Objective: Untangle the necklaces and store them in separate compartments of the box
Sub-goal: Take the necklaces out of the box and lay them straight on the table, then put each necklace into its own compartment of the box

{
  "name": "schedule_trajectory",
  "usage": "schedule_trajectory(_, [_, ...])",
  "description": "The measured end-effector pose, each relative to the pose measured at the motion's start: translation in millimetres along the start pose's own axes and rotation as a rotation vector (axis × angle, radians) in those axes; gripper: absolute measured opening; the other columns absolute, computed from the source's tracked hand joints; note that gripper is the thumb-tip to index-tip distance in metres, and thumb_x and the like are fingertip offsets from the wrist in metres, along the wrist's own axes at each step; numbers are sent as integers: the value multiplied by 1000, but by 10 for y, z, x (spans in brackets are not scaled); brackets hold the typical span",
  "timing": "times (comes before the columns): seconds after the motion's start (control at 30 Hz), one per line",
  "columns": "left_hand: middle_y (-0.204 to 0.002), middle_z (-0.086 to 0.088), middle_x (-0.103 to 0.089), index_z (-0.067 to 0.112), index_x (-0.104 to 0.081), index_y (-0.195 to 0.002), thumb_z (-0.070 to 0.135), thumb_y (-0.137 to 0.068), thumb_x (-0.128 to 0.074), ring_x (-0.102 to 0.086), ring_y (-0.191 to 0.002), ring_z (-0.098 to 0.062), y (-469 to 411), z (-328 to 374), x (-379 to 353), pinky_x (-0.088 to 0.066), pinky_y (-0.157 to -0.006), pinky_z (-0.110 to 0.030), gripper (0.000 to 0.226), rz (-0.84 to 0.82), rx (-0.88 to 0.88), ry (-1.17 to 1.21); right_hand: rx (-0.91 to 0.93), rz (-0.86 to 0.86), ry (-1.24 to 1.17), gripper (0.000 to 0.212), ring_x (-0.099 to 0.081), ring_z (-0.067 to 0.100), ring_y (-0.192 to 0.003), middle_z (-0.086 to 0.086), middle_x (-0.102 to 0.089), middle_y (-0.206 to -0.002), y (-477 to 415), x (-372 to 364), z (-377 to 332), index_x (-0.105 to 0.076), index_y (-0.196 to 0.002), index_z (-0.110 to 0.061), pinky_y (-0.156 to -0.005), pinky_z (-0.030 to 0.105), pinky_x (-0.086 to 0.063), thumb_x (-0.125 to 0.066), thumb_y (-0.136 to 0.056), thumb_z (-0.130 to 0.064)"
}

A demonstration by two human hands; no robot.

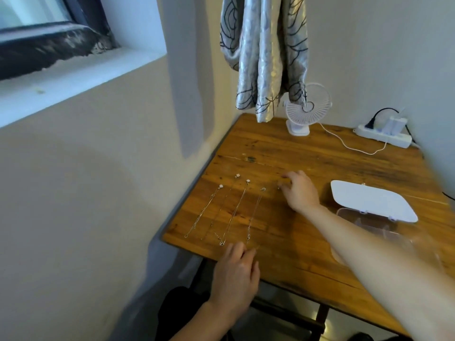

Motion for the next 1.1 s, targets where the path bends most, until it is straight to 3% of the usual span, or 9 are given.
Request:
schedule_trajectory(0.13, [-104,11,-46,24,-56,-123,34,-94,-48,-39,-96,-2,-271,-343,396,-40,-82,-20,31,123,67,-25,62,15,-37,37,-54,23,-115,4,-55,-124,557,-19,-104,-57,-128,-16,-89,35,-50,-59,-93,-29])
schedule_trajectory(0.27, [-104,2,-54,18,-61,-111,29,-92,-53,-47,-94,-9,-645,-845,724,-37,-77,-21,24,171,228,-105,42,-38,-3,40,-49,21,-121,2,-53,-128,1027,-136,-6,-53,-132,-15,-97,35,-45,-56,-95,-29])
schedule_trajectory(0.4, [-95,-2,-62,15,-63,-97,32,-89,-60,-57,-81,-16,-830,-1251,687,-43,-67,-28,18,1,416,-88,59,27,47,36,-50,21,-121,2,-56,-129,1253,-172,125,-55,-130,-16,-101,36,-43,-52,-97,-29])
schedule_trajectory(0.57, [-78,-3,-64,17,-62,-77,27,-84,-66,-61,-75,-21,-1003,-1493,537,-53,-77,-41,13,-161,550,-57,149,23,175,34,-45,20,-127,-2,-53,-134,1263,-269,46,-53,-133,-27,-103,36,-39,-45,-100,-29])
schedule_trajectory(0.73, [-63,-2,-54,15,-53,-63,22,-87,-59,-55,-60,-19,-1102,-1433,483,-47,-61,-33,26,-283,483,-64,194,-27,210,36,-39,19,-133,-4,-49,-139,1252,-306,32,-51,-134,-35,-108,40,-34,-44,-99,-27])
schedule_trajectory(0.87, [-73,-5,-61,12,-55,-75,24,-89,-58,-60,-68,-21,-1104,-1199,631,-51,-65,-37,18,-111,435,161,184,-13,192,33,-40,19,-133,-4,-50,-138,1255,-277,17,-56,-130,-33,-107,39,-34,-44,-99,-28])
schedule_trajectory(0.97, [-77,-5,-59,12,-57,-78,19,-88,-58,-56,-71,-17,-1160,-837,916,-44,-59,-26,12,24,346,319,178,-25,178,33,-40,17,-133,-6,-50,-138,1266,-257,1,-56,-129,-33,-107,38,-35,-43,-100,-28])
schedule_trajectory(1.1, [-74,-4,-58,9,-60,-80,21,-88,-59,-54,-67,-15,-1202,-345,1131,-43,-59,-26,14,53,286,476,169,-47,119,32,-42,18,-133,-4,-51,-138,1307,-190,-10,-57,-130,-28,-109,37,-35,-45,-100,-27])
Point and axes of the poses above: each hand's wrist, its own y-axis away from the middle knuckle, its own x-axis out of the back of the hand, z = x × y, the point moved 8 cm from there along -y, towards the middle knuckle
